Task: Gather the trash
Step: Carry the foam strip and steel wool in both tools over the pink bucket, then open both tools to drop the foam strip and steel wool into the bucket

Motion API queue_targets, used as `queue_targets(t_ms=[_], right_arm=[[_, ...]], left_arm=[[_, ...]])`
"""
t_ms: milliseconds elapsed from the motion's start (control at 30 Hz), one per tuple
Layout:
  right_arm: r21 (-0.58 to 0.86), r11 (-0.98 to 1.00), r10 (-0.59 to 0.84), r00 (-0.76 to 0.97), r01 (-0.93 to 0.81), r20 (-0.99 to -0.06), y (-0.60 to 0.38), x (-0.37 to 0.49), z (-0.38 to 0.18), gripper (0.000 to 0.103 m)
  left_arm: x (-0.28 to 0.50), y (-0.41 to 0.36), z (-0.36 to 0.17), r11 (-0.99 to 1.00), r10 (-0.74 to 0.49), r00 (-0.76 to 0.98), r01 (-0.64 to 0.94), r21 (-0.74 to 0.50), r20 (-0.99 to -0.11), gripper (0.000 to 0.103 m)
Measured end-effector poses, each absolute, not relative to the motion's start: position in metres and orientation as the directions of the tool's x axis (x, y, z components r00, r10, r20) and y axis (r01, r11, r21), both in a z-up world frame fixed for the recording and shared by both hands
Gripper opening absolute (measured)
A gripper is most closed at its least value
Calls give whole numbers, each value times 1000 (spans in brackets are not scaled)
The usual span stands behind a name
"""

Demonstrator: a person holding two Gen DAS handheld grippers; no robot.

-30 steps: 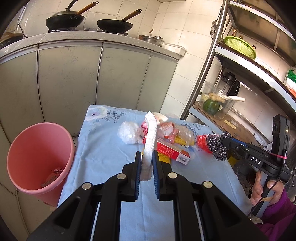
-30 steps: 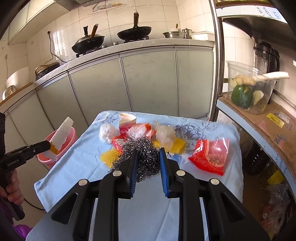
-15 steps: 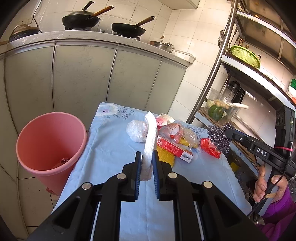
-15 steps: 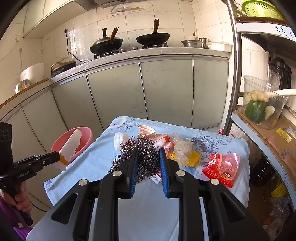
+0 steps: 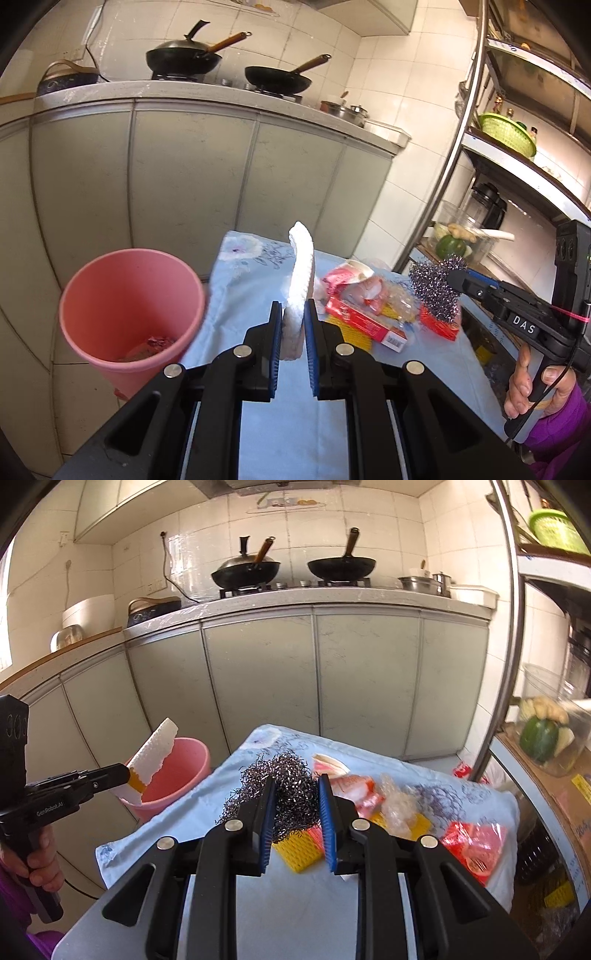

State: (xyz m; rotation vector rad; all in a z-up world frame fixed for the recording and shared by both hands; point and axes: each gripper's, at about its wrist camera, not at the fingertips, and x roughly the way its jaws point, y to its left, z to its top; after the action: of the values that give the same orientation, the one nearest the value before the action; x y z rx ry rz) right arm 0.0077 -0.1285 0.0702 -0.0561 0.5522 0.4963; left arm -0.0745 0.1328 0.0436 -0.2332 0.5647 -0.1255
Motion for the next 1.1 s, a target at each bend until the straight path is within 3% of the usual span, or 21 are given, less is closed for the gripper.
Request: queue_targets(t_ms=[533,933,1000,1100], right_arm=[[165,712,640,535,-682,-552,40,84,52,23],[217,651,628,356,-727,-693,141,117,-26,23],[231,653,614,325,-722,-719,144,121,-38,27],[257,663,605,301,-703,-738,145,126,-48,32]], left_arm=[[-42,241,19,956,83,813,-228,-183,-577,12],[-19,282,-51,917,113,694,-348,-194,-711,12],[-16,283,-58,910,118,678,-367,-194,-726,16],[-12,282,-62,902,110,661,-380,-204,-742,29]])
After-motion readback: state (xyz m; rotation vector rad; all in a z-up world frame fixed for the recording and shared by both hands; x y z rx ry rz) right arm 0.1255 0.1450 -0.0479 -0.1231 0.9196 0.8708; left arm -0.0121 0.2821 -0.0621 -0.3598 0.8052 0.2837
